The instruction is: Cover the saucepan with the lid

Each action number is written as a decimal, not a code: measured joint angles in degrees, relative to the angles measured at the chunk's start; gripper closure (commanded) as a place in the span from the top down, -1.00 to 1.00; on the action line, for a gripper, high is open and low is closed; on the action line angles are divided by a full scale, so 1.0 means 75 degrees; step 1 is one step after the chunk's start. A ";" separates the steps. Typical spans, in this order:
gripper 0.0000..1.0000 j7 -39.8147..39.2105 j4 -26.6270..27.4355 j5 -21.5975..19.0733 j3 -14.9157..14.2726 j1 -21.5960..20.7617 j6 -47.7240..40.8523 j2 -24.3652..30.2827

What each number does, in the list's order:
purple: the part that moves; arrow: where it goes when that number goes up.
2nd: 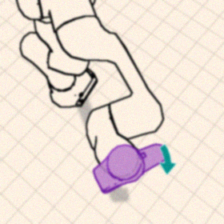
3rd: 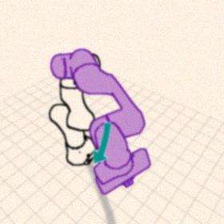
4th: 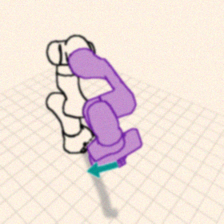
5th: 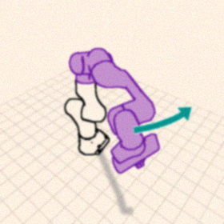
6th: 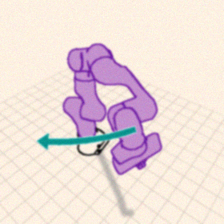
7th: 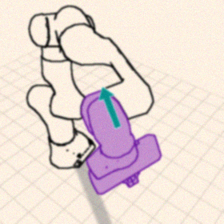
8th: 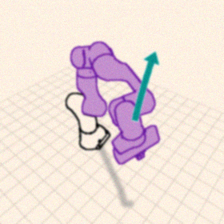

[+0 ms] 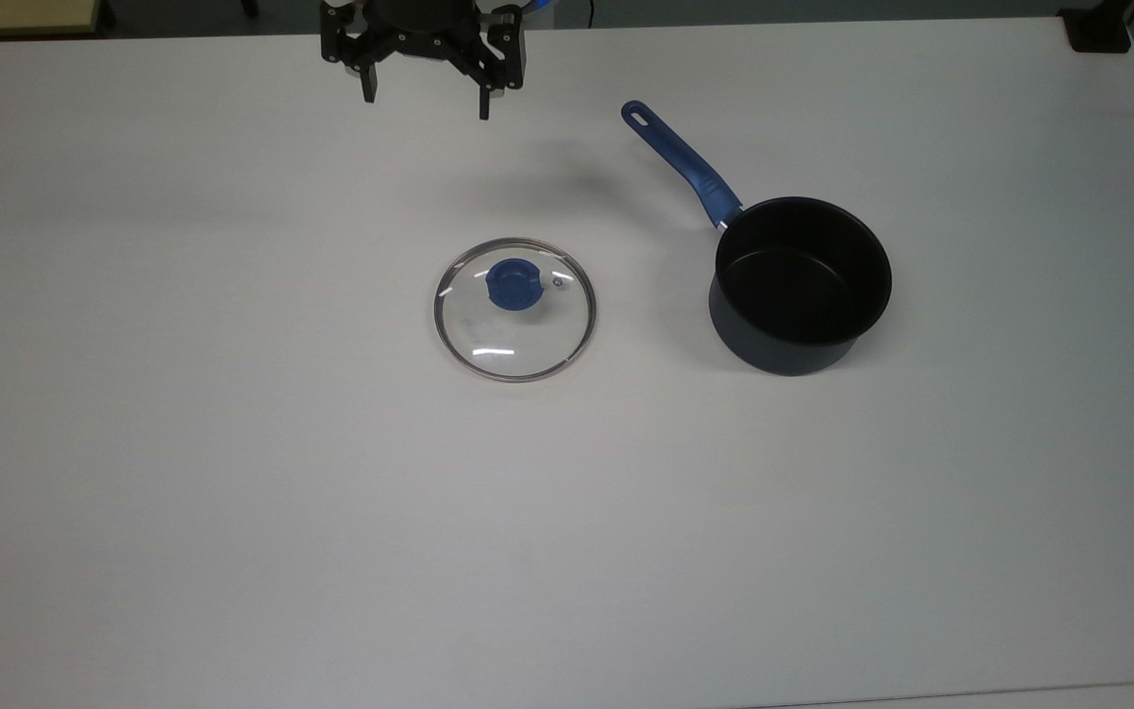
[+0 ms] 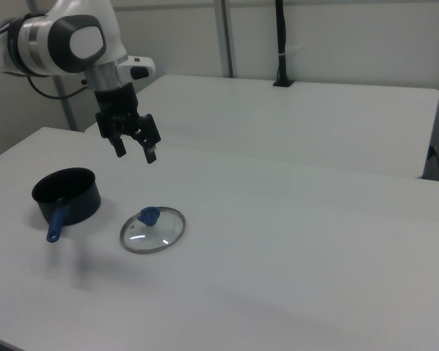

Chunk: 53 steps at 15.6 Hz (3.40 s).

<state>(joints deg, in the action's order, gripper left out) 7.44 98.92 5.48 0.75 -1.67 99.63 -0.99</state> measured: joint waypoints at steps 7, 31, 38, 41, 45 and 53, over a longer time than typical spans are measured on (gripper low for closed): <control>1.00 0.0003 0.0000 0.0000 0.0000 0.0001 0.0000 0.0000; 0.84 -0.1932 0.0947 -0.0093 0.0126 -0.0442 0.2805 -0.2235; 0.04 -0.2199 0.0935 -0.0093 0.0131 -0.0490 0.3050 -0.2471; -0.11 -0.2271 0.0929 -0.0094 0.0134 -0.0492 0.3106 -0.2476; -0.11 -0.2281 0.0795 -0.0097 0.0154 -0.0495 0.3123 -0.2455; -0.11 -0.1091 -0.0426 -0.0207 0.0365 -0.1186 0.2394 -0.2204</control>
<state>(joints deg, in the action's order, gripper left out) -0.74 95.73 3.93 3.48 -10.57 117.59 -17.52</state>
